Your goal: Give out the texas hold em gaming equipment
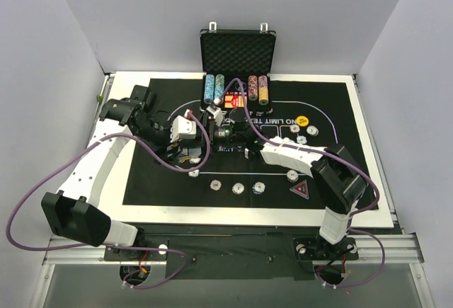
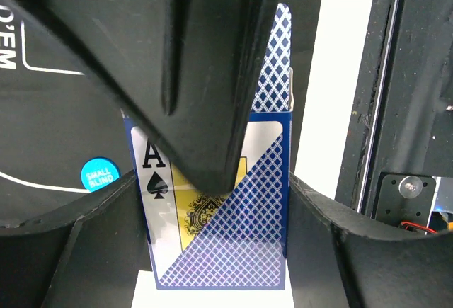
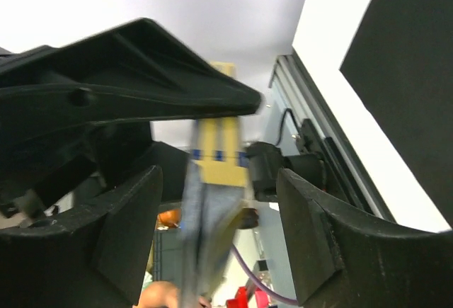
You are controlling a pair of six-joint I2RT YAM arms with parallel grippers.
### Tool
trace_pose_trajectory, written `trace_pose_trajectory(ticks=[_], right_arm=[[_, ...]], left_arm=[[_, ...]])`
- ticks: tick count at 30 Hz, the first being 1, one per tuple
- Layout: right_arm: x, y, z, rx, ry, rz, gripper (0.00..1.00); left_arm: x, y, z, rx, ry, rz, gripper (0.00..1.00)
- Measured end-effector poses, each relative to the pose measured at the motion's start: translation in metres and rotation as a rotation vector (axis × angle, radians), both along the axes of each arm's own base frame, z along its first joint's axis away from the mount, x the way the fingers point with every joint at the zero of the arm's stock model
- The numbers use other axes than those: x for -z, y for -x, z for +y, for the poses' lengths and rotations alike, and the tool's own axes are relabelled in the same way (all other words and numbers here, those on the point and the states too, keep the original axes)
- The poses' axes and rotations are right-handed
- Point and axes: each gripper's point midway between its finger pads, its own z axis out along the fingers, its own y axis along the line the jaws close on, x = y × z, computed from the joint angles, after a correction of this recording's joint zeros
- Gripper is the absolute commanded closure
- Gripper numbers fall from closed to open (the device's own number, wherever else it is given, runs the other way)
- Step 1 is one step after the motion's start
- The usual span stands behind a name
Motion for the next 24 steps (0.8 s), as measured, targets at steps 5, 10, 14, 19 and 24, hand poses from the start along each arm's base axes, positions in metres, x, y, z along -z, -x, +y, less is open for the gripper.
trace_pose_trajectory(ticks=[5,10,14,19,24], right_arm=[[0.02,0.004,-0.016,-0.007,0.125,-0.034,0.39],[0.006,0.004,-0.043,0.007,0.178,-0.122,0.39],[0.004,0.002,-0.051,0.015,0.194,-0.149,0.41],[0.009,0.006,-0.049,0.005,0.207,-0.136,0.41],[0.013,0.009,-0.042,-0.014,0.215,-0.127,0.45]], left_arm=[[-0.006,0.004,0.002,-0.003,0.0,-0.023,0.91],[-0.004,0.004,0.006,-0.008,-0.023,-0.021,0.92],[-0.002,0.004,0.007,-0.015,-0.036,-0.017,0.92],[0.009,0.011,0.008,-0.023,-0.052,0.023,0.92],[0.017,0.018,0.007,-0.02,-0.059,0.054,0.93]])
